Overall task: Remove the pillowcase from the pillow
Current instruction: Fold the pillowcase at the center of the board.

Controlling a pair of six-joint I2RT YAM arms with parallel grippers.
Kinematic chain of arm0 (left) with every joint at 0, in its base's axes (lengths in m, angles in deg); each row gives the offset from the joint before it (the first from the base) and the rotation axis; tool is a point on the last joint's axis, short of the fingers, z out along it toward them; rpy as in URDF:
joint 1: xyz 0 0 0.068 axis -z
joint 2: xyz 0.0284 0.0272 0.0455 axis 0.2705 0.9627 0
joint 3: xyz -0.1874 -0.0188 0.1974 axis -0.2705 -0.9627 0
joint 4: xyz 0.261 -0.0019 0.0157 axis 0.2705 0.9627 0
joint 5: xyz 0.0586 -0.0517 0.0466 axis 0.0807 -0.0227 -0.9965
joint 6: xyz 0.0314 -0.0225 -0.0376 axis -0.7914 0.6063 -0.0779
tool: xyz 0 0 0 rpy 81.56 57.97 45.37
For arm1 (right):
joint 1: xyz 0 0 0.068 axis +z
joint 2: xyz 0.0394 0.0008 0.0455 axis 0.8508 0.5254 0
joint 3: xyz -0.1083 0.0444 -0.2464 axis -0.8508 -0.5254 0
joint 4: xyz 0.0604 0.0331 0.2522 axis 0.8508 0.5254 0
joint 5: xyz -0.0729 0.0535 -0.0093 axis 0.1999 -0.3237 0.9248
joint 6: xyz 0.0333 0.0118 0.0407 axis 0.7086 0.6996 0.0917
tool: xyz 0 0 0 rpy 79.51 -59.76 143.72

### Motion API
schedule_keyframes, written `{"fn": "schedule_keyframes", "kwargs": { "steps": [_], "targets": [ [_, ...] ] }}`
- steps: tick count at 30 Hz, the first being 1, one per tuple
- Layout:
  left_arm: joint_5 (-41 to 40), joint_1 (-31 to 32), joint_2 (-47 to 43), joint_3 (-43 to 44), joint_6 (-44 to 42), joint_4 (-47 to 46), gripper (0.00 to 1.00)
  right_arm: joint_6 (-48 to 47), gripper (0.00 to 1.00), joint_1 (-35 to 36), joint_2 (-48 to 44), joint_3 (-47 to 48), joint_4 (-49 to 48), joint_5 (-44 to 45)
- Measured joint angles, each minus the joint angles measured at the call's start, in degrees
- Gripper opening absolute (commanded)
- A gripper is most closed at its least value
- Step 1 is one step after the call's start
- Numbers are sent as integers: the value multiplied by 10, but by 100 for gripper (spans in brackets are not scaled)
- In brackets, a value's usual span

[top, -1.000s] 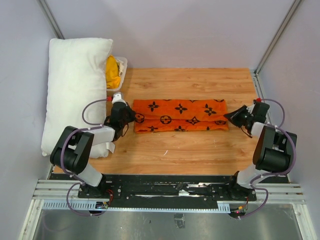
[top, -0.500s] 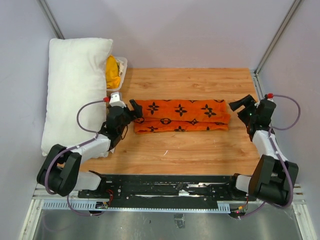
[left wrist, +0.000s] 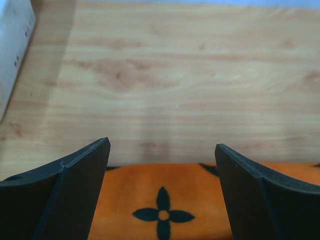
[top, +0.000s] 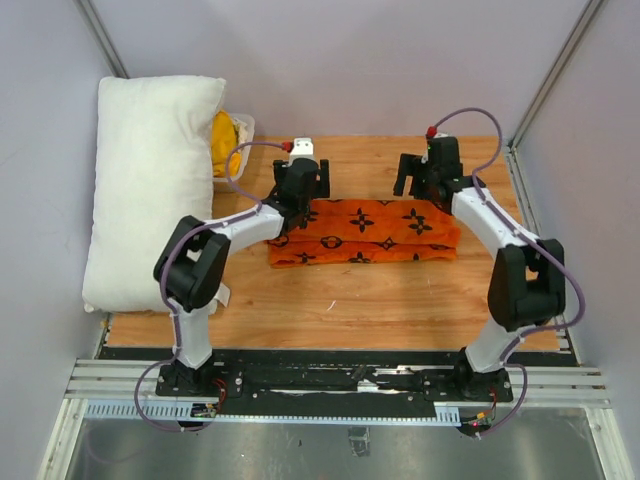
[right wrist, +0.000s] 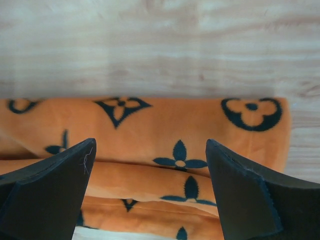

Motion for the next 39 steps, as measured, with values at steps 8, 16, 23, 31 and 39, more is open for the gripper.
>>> {"fn": "schedule_keyframes", "kwargs": {
  "steps": [8, 16, 23, 31, 39],
  "targets": [
    [-5, 0, 69, 41, -9, 130, 91, -27, 93, 10, 98, 6, 72, 5],
    [11, 16, 17, -52, 24, 154, 91, -34, 95, 22, 34, -73, 80, 5],
    [13, 61, -37, -141, 72, 167, 89, -37, 96, 28, -62, -167, 83, -4],
    [6, 133, -127, -205, 123, 193, 91, -30, 97, 32, -147, -217, 98, -26],
    [32, 125, -176, -172, 99, 164, 87, 7, 74, 32, -139, -167, 21, -96]
  ]
}}
